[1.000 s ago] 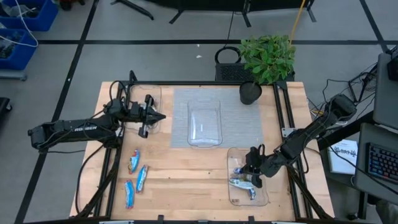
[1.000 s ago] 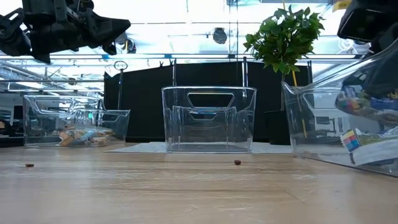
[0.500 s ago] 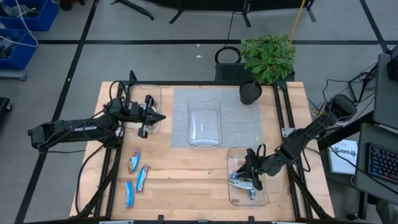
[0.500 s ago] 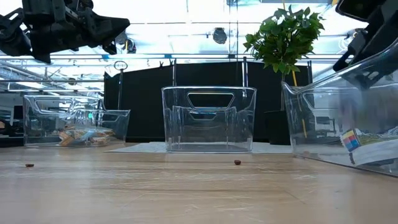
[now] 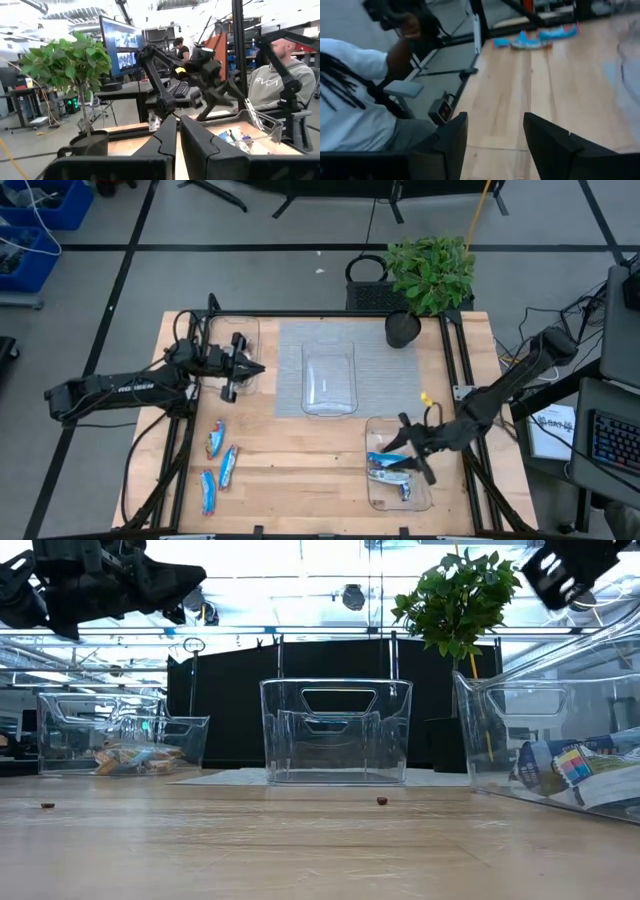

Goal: Pick and place Granola Bars by type
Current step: Put the red granola bar into the top right transparent bin

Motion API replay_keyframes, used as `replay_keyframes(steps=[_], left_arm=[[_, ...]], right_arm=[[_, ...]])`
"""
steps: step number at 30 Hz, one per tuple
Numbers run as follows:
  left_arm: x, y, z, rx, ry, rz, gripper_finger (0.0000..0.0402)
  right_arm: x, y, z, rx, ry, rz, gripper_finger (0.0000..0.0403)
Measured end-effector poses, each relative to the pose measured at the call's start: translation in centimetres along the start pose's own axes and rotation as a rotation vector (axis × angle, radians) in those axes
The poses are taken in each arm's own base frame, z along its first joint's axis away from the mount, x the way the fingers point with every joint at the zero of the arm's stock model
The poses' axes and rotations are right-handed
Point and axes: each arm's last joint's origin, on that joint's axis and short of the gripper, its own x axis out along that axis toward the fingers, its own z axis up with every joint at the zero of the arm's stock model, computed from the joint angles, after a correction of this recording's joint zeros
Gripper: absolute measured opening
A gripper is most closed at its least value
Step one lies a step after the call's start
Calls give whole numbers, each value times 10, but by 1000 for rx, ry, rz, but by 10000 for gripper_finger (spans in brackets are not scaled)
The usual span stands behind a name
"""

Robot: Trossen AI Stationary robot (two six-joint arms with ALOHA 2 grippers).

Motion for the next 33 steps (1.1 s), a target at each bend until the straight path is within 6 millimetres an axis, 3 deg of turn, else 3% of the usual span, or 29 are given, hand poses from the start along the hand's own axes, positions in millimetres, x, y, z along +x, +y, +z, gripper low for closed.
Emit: replay_keyframes(steps=[8,13,20,26,30,33], left_arm=[[-7,-13,-10,-103,199,-25,32],[-6,-23,-3,-87,422,94,33],[0,-42,26,-87,584,140,33],[-2,-60,33,-38,598,74,17],[-7,-64,38,-37,570,110,6],[-12,-64,42,-56,550,138,18]], right_arm=[[-48,-12,15,-129,-62,-167,174],[-74,-21,22,-228,-133,-219,175],[-96,-47,-6,-306,-235,-345,165],[-100,-64,-37,-357,-466,-363,160],[-115,-67,-29,-358,-658,-379,159],[-118,-69,-29,-380,-662,-401,159]])
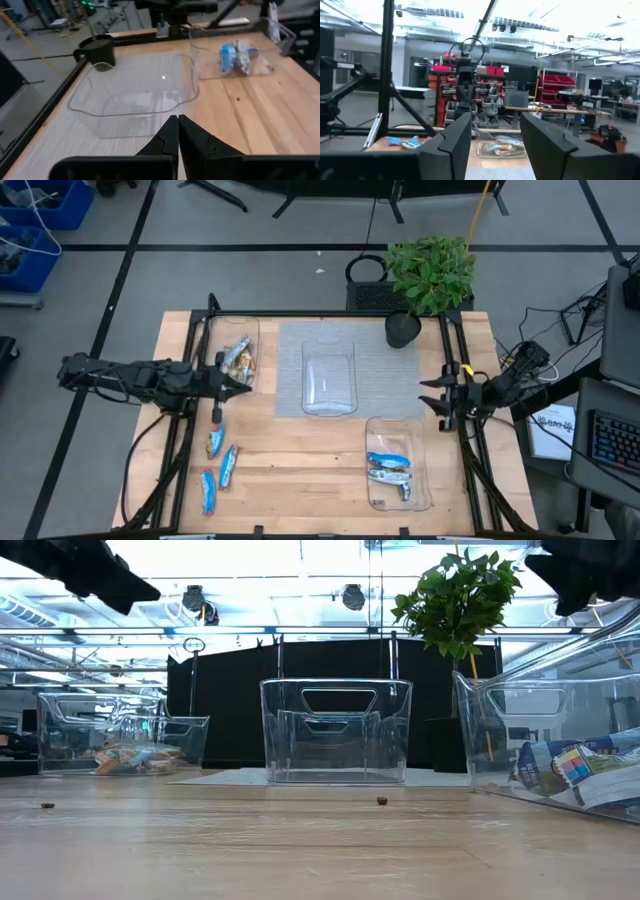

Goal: Pick and place Granola Bars by type
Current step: Put the red granola bar into the top right transparent bin

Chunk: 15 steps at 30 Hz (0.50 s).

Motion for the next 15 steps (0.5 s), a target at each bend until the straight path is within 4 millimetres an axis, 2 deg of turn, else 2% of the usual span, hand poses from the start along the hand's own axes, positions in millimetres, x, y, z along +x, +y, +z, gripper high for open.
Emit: replay_keyframes(steps=[6,15], left_arm=[[-8,2,-3,-49,4,33,25],[-9,2,-2,-67,-8,29,26]], right_arm=[[2,0,-5,-39,35,1,159],[8,-6,-16,-11,67,60,159]])
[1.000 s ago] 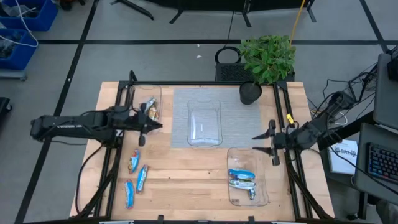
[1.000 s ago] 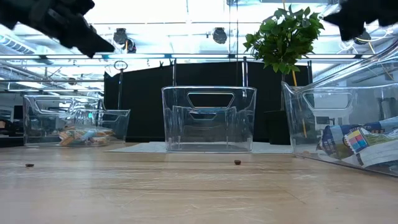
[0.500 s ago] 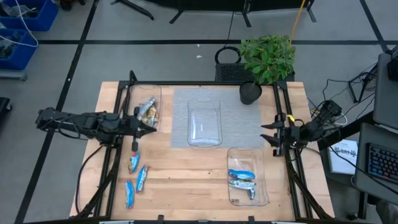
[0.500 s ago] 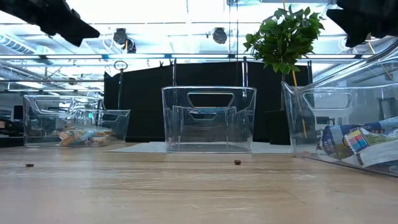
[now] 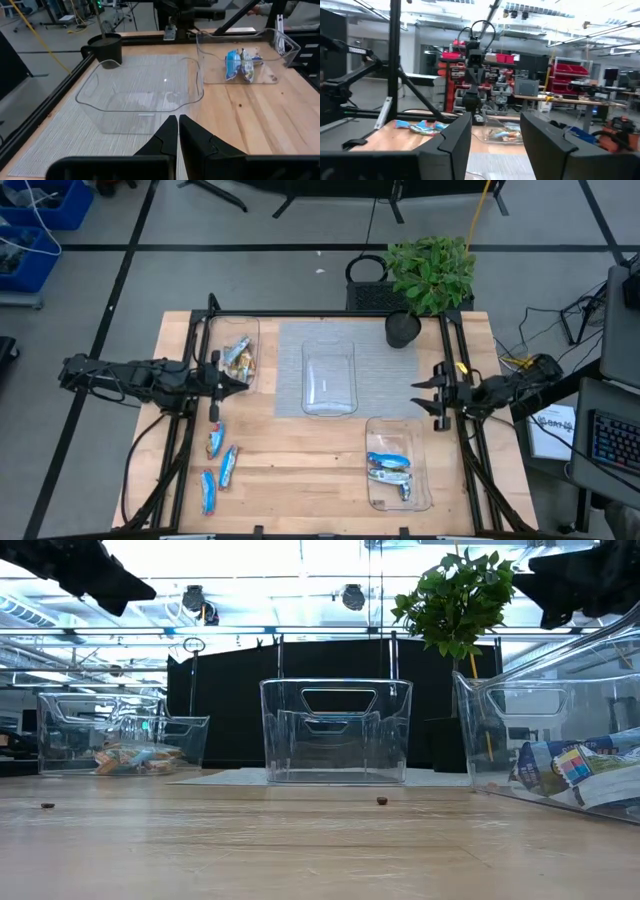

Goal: Pick and place Granola Bars by type
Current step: Put the red granola bar into the top right transparent bin

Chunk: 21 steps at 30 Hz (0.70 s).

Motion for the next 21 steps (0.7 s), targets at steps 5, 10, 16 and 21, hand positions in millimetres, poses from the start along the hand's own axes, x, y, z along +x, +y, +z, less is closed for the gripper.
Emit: replay_keyframes(steps=[5,10,16,21], left_arm=[[0,0,0,-4,-4,-1,26],[0,-2,0,-5,0,-43,26],[10,-12,-7,-15,136,-104,26],[16,-22,-13,-204,466,-63,26]], right_arm=[[4,-7,-6,2,23,36,159],[7,-17,-13,-10,78,10,159],[8,-26,-18,-38,123,-76,159],[8,-28,-17,-44,121,-96,160]])
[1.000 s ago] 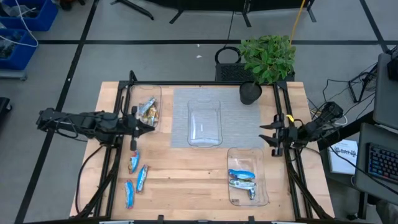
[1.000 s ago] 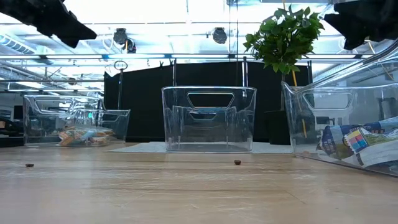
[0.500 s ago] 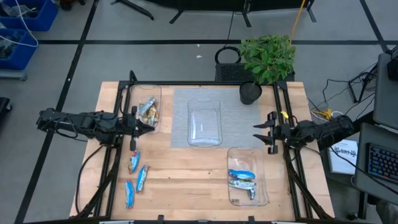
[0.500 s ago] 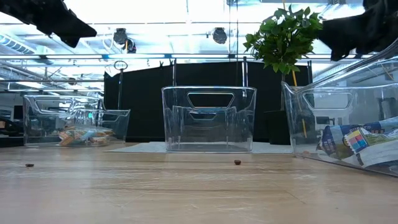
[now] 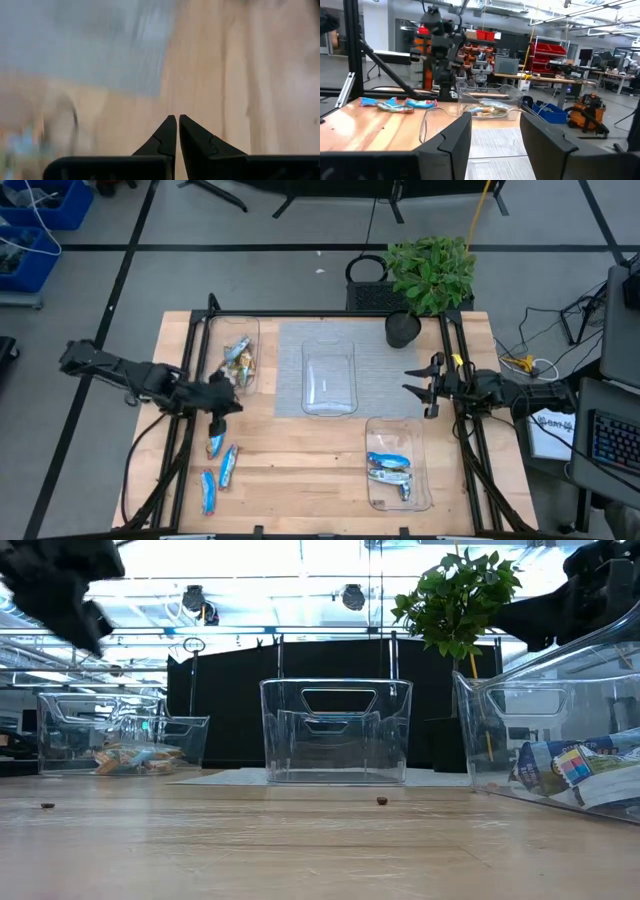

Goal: Pick and place Granola Bars by type
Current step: Put the red granola bar into the top right transparent bin

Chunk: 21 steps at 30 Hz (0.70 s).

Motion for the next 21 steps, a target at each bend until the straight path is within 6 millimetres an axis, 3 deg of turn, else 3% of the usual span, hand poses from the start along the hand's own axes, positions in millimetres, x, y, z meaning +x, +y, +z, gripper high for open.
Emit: replay_keyframes(steps=[8,12,16,21], left_arm=[[13,-44,7,-307,420,28,26],[18,-58,-8,-475,615,236,26],[25,-60,-21,-755,666,489,26],[34,-61,-24,-858,596,600,26]], right_arm=[[0,0,0,91,-3,3,160],[0,0,0,120,-3,4,160],[0,0,0,121,-3,4,160],[0,0,1,121,-7,4,160]])
